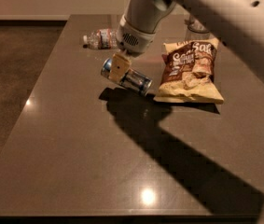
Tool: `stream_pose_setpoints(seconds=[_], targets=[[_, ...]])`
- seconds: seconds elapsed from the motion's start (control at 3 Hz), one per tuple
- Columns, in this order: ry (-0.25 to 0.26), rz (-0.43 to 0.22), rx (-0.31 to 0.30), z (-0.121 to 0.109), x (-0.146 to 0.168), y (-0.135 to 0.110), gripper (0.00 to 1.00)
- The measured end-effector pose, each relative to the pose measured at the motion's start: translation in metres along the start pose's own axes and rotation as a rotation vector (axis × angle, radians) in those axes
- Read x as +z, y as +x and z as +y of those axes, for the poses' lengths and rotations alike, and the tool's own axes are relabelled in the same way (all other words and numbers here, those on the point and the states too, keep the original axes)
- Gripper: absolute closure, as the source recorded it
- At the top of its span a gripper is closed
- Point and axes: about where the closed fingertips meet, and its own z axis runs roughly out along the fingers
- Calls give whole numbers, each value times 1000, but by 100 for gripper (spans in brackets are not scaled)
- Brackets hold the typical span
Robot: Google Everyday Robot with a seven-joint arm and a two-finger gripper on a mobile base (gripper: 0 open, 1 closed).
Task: Place redbull can upright
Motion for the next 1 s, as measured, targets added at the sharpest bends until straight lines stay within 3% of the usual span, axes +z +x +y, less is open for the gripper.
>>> stream_pose_setpoints(seconds=[0.33, 1.0], targets=[[-27, -103, -33, 16, -25, 3, 100], [-80, -355, -106, 71, -59, -6, 100]])
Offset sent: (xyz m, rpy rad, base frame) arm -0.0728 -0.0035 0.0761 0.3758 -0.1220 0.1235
